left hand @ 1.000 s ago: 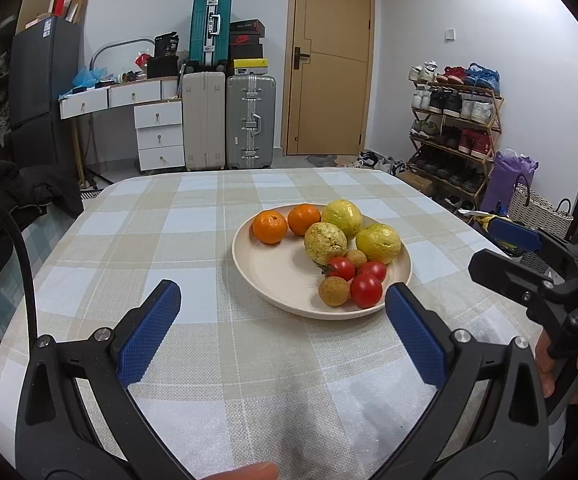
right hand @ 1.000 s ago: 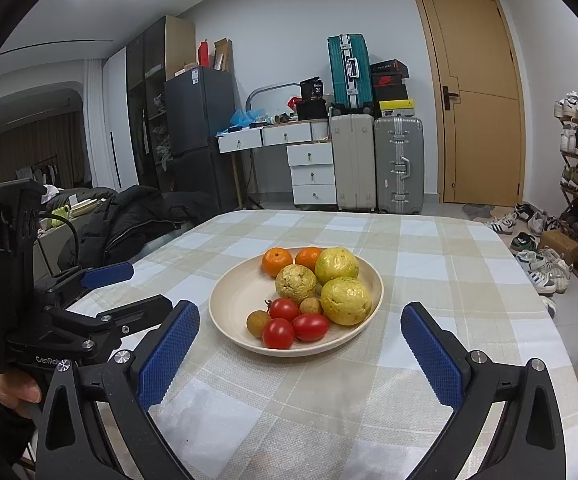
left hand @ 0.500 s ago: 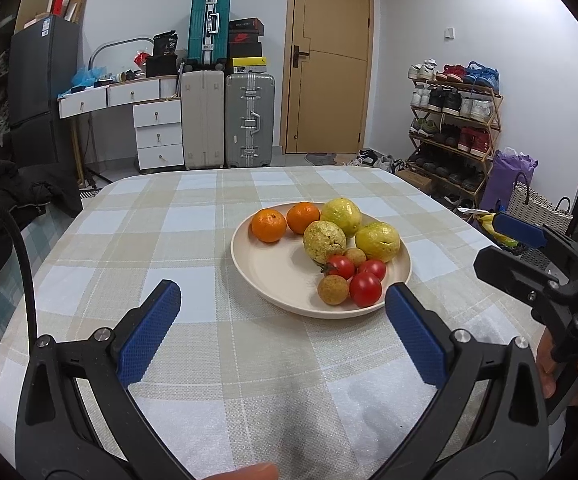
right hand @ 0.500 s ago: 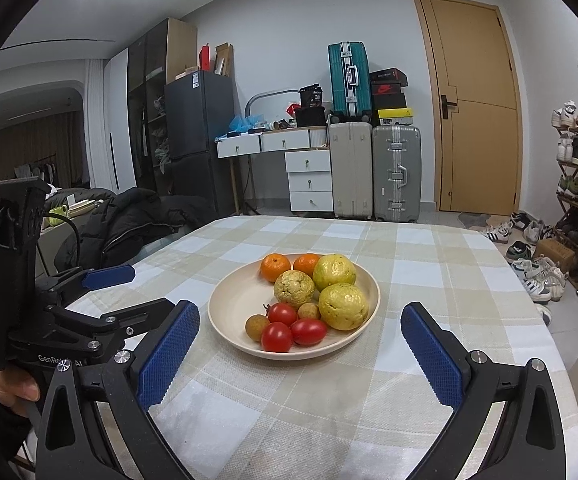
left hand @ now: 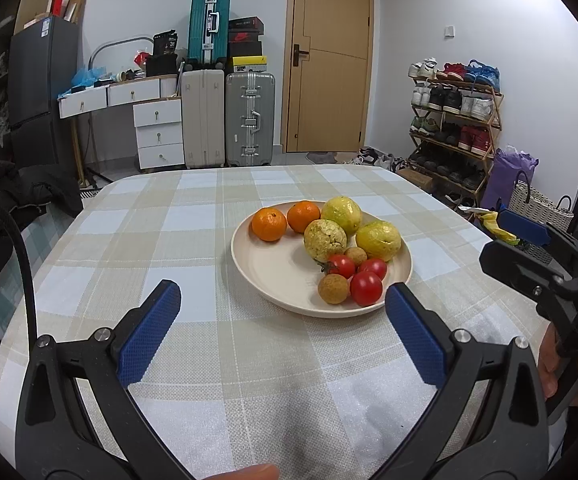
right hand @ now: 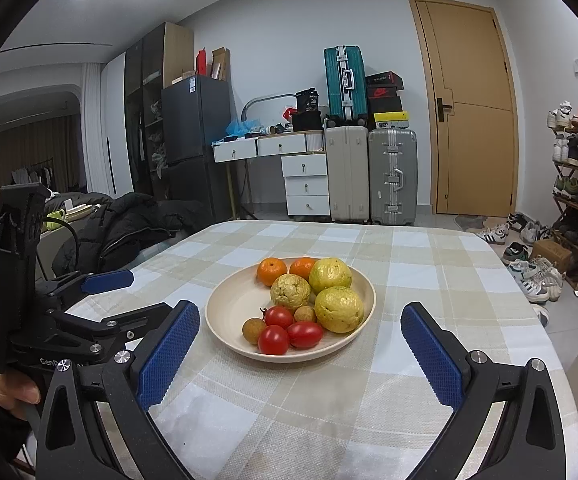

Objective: Organize fruits

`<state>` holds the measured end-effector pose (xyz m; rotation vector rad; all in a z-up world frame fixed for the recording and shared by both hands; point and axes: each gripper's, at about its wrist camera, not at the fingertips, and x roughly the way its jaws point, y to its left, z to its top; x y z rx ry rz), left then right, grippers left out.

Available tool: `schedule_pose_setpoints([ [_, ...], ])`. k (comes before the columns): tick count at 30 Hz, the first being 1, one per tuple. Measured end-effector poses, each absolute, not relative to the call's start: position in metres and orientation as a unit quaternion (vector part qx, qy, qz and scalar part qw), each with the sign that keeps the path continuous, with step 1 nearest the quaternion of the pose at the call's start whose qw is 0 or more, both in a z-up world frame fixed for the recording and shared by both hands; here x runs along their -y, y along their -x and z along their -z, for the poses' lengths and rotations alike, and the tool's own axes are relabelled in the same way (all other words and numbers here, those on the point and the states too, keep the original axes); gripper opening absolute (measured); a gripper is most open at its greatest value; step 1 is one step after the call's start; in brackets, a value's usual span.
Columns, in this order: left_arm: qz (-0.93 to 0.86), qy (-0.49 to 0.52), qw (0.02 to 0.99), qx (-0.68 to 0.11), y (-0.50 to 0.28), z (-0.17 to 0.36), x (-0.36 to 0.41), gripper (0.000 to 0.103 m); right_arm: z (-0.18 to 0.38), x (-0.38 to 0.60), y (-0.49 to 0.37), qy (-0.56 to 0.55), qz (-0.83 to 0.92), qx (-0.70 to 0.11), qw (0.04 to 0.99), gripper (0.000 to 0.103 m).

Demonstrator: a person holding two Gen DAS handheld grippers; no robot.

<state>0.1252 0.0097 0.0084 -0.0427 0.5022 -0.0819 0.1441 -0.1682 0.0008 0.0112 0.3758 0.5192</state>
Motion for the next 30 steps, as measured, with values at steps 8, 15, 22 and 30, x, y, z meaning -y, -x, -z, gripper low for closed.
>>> schedule_pose_setpoints([
  [8,0.04,0.022,0.967,-0.249,-0.1256,-0.0075,-0.0095,0.102,-0.0016,0.1655,-0.1438,0.0,-0.256,-0.186,0.949,0.103],
  [15,0.039,0.022,0.967,-0.249,-0.1258,-0.0072,-0.0092,0.102,-0.0016,0.165,-0.142,0.002,-0.257,-0.182,0.949,0.103],
  [22,0.039,0.021,0.967,-0.249,-0.1258,-0.0076,-0.0096,0.102,-0.0021,0.1657,-0.1458,-0.001,-0.26,-0.188,0.947,0.103],
  [30,0.034,0.021,0.969,-0.245,-0.1243,-0.0077,-0.0102,0.102,-0.0018,0.1664,-0.1477,-0.002,-0.262,-0.19,0.946,0.103],
])
